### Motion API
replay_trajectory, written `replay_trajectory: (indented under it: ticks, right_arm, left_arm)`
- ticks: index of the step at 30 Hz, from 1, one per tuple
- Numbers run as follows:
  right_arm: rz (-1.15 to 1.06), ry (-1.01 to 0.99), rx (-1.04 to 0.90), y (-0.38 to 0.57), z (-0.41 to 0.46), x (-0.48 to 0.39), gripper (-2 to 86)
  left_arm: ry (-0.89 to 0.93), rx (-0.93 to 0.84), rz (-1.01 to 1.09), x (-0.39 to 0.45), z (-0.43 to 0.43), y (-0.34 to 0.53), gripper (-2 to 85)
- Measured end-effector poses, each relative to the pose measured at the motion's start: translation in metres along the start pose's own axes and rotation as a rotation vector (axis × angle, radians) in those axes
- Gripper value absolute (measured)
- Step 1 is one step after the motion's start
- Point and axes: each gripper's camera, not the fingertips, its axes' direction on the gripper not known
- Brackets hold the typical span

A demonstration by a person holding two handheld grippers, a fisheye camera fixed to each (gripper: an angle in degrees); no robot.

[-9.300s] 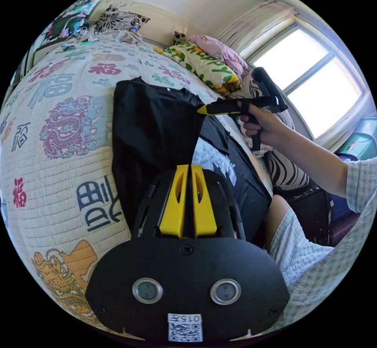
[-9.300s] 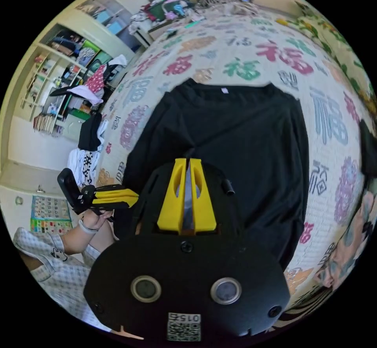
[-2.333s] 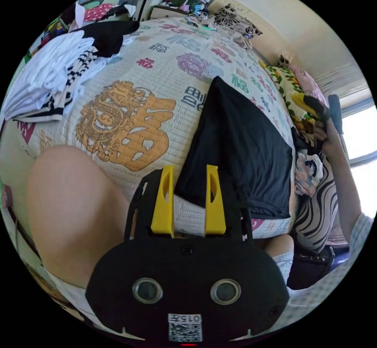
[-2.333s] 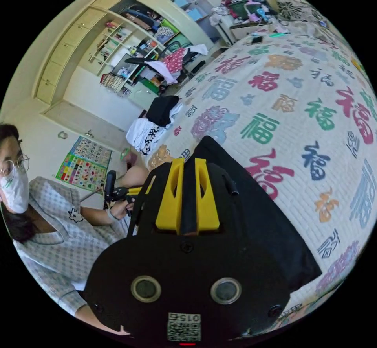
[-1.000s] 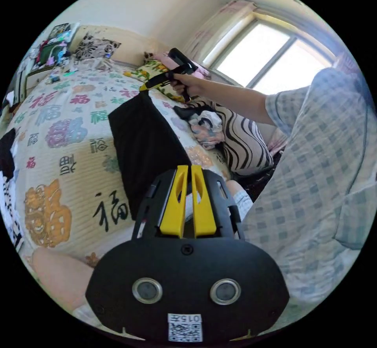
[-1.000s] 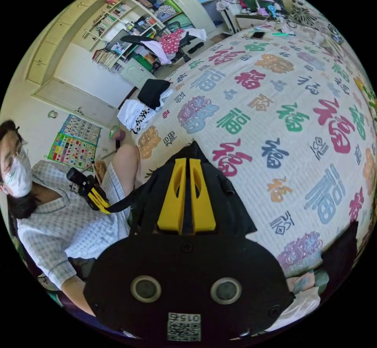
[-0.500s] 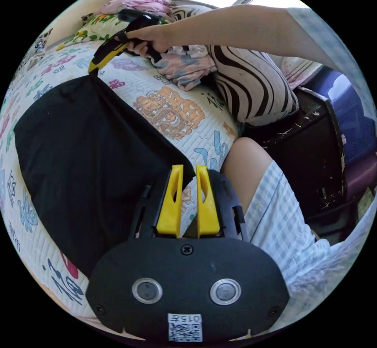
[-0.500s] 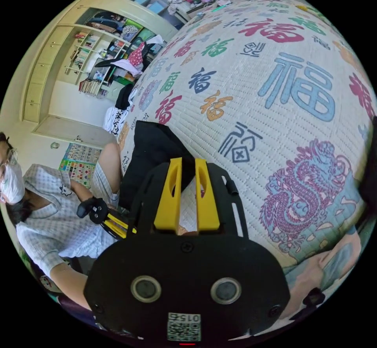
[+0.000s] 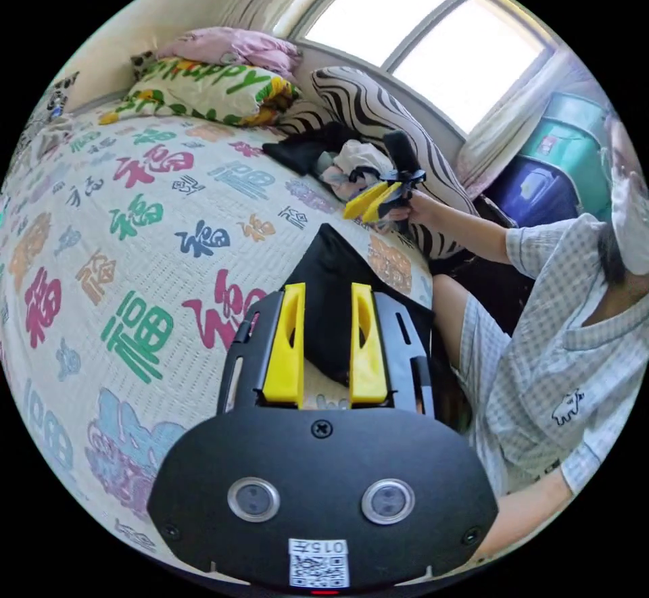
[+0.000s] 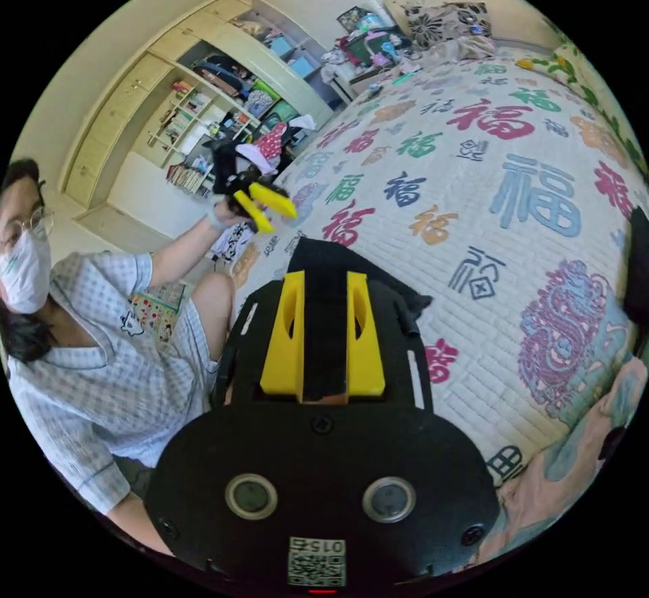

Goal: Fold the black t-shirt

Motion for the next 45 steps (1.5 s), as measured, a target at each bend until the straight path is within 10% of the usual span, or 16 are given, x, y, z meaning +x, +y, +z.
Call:
replay_trajectory:
  ticks: [13, 19, 33, 39, 45]
  right_arm:
    - [0.033, -0.098, -0.265, 0.047, 0.069, -0.021, 6.3]
    - [0.097, -0.028, -0.016, 0.031, 0.019, -0.008, 1.8]
    - [0.133, 0.213, -0.127, 0.044, 0.015, 0.002, -0.5]
    - [0.130, 0.198, 0.013, 0.062, -0.030, -0.005, 2.1]
    - [0.278, 0.053, 0.084, 0.101, -0.069, 0.036, 12.0]
  left_arm:
    - [0.707, -0.620, 0.138, -0.147, 0.095, -0.109, 11.8]
    - [0.734, -0.653, 0.204, -0.163, 0.088, -0.137, 11.7]
    - [0.495, -1.047, 0.174, -0.227, 0.062, -0.162, 0.9]
    - [0.288, -0.815, 0.093, -0.237, -0.004, -0.149, 3.0]
    - [0.258, -0.141, -0.344, -0.248, -0.082, -0.043, 11.3]
